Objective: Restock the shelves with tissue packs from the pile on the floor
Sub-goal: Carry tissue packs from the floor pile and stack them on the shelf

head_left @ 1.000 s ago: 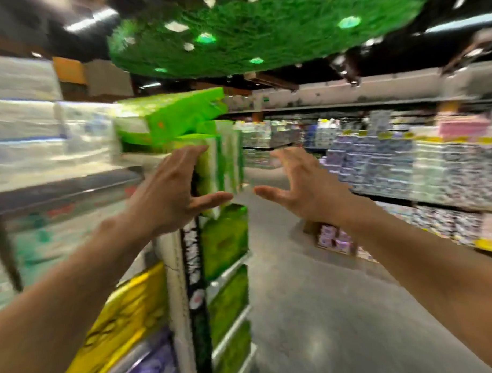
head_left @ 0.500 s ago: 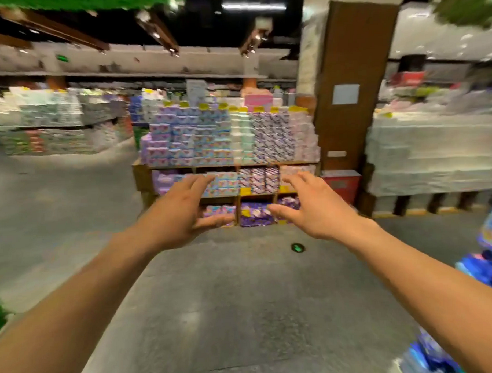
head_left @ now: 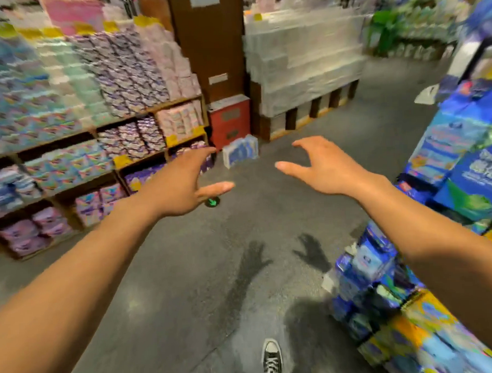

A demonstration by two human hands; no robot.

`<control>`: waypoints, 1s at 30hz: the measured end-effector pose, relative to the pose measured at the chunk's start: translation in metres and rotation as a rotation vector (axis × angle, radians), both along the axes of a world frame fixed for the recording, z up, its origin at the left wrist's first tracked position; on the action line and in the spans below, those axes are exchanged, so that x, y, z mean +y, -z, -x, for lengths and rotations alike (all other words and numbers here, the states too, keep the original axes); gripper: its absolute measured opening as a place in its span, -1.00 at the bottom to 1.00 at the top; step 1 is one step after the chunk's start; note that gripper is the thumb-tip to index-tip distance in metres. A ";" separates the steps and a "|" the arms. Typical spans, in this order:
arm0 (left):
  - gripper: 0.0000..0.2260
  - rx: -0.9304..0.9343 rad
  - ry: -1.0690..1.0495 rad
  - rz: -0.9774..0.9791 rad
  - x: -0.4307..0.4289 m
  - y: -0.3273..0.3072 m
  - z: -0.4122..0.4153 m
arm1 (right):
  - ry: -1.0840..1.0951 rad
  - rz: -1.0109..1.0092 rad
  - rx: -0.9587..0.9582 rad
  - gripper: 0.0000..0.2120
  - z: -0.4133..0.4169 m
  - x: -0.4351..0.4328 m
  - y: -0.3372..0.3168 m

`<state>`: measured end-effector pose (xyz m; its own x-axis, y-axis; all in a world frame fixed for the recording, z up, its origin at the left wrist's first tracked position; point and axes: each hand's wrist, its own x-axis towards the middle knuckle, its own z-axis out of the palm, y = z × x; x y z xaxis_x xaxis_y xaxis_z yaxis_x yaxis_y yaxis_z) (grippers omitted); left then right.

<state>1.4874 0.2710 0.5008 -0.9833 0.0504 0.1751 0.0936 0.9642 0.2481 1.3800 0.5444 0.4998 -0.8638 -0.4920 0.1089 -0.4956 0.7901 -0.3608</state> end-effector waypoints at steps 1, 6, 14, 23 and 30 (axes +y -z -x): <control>-0.10 -0.028 0.012 -0.023 -0.002 0.006 0.034 | 0.023 -0.006 -0.027 -0.15 0.031 -0.002 0.004; -0.15 -0.063 0.018 -0.089 -0.034 0.009 0.192 | 0.054 0.010 -0.070 -0.17 0.184 -0.031 -0.005; -0.16 -0.017 0.007 -0.169 -0.115 0.018 0.413 | 0.103 0.080 -0.144 -0.22 0.404 -0.121 0.008; -0.19 -0.110 0.025 -0.154 -0.234 0.053 0.698 | 0.037 0.002 -0.204 -0.20 0.665 -0.240 0.034; -0.15 -0.184 0.064 -0.138 -0.279 0.060 0.916 | 0.064 0.005 -0.287 -0.17 0.874 -0.278 0.047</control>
